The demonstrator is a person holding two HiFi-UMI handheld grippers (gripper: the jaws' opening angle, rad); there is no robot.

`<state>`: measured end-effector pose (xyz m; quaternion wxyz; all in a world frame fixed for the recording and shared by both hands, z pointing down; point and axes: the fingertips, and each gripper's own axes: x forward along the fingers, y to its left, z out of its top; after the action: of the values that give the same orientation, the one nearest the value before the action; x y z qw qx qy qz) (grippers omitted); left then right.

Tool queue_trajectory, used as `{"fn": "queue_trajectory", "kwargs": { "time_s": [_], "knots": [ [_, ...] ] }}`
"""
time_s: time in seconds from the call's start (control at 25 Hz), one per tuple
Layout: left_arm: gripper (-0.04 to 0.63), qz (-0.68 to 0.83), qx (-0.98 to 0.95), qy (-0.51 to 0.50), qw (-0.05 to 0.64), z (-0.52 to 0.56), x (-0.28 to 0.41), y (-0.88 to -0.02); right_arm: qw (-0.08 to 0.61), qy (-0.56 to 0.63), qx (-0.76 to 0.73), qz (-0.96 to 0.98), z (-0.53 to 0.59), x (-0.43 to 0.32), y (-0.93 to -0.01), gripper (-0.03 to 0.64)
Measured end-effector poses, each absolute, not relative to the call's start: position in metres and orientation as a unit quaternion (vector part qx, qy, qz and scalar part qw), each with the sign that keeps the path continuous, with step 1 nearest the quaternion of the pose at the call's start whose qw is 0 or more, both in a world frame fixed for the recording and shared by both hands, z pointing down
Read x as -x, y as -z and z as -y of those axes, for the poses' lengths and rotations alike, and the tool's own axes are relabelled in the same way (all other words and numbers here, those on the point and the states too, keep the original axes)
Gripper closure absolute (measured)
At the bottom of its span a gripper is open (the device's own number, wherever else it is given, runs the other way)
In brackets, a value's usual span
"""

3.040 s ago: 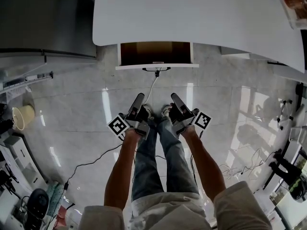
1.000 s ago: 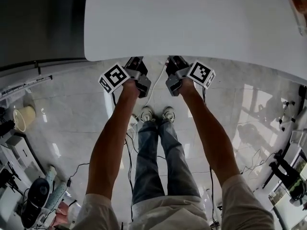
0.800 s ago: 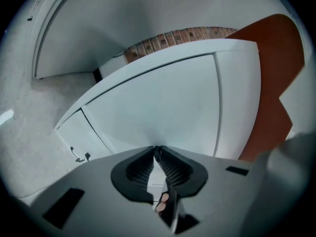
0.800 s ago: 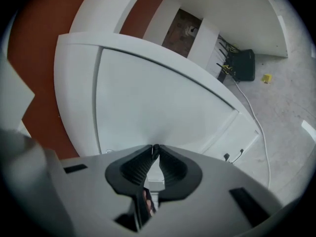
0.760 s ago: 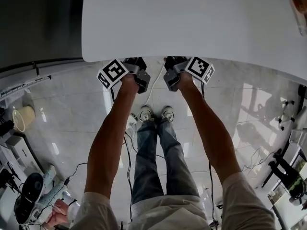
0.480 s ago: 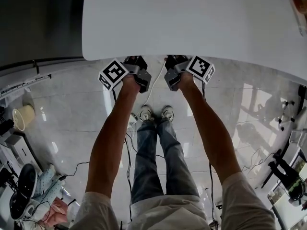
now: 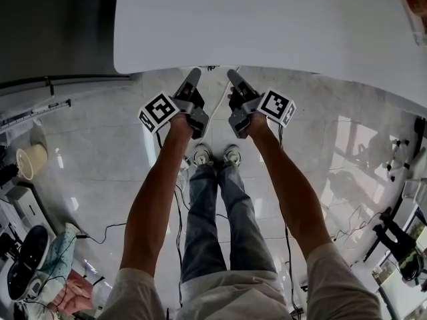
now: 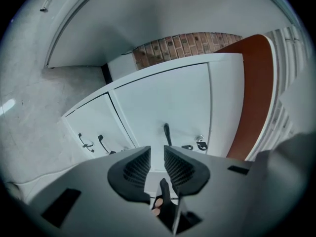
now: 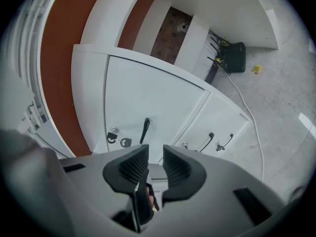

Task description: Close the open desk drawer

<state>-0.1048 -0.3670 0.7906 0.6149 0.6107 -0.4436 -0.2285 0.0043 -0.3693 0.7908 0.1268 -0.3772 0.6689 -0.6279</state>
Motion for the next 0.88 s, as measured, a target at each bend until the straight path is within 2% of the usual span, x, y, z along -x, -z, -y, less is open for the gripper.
{"fn": "queue_trajectory", "kwargs": {
  "time_s": [0.08,0.12,0.16,0.2,0.52,0.6,0.68,0.8,0.88],
  "knots": [
    [0.503,0.441,-0.613,0.23,0.614,0.362,0.104,-0.787,0.122,0.628,0.376,-0.67,0.361,-0.002,-0.79,0.517],
    [0.509,0.441,-0.613,0.23,0.614,0.359,0.104,-0.785,0.12,0.627,0.377,-0.671,0.358,-0.003,-0.789,0.543],
    [0.545,0.442,-0.613,0.228,0.614,0.356,0.104,-0.784,0.118,0.624,0.379,-0.673,0.356,-0.003,-0.787,0.591],
    [0.575,0.444,-0.613,0.224,0.614,0.353,0.103,-0.783,0.116,0.621,0.379,-0.677,0.353,-0.004,-0.785,0.598],
    [0.583,0.456,-0.652,0.167,0.582,0.323,0.102,-0.764,0.064,0.57,0.382,-0.724,0.325,-0.006,-0.764,0.598],
    [0.583,0.455,-0.686,0.11,0.557,0.315,0.096,-0.753,0.014,0.526,0.389,-0.757,0.319,-0.01,-0.752,0.598],
    [0.583,0.462,-0.73,0.028,0.502,0.306,0.093,-0.739,-0.071,0.456,0.398,-0.793,0.31,-0.014,-0.741,0.598],
    [0.583,0.483,-0.783,-0.112,0.375,0.295,0.091,-0.716,-0.227,0.314,0.403,-0.829,0.295,-0.015,-0.728,0.598],
    [0.583,0.489,-0.802,-0.178,0.293,0.292,0.088,-0.699,-0.283,0.239,0.404,-0.837,0.29,-0.01,-0.715,0.598]
  ]
}}
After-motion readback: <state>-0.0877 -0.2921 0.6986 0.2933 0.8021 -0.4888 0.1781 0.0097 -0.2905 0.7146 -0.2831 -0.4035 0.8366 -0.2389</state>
